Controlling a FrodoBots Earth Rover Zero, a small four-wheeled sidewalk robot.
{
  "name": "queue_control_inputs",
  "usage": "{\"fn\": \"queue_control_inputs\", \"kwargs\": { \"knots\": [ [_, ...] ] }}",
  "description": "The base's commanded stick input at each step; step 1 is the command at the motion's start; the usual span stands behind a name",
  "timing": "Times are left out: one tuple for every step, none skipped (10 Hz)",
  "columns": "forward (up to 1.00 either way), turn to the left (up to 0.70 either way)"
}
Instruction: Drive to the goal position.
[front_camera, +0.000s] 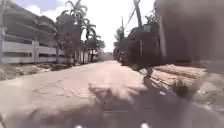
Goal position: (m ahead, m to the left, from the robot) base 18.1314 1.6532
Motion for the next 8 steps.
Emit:
{"fn": "queue_control_inputs", "kwargs": {
  "knots": [
    [0.85, 0.0],
    [0.85, 0.0],
    [0.85, 0.0],
    [0.85, 0.0],
    [0.85, 0.0],
    [0.85, 0.0],
    [0.85, 0.0],
    [0.85, 0.0]
  ]
}}
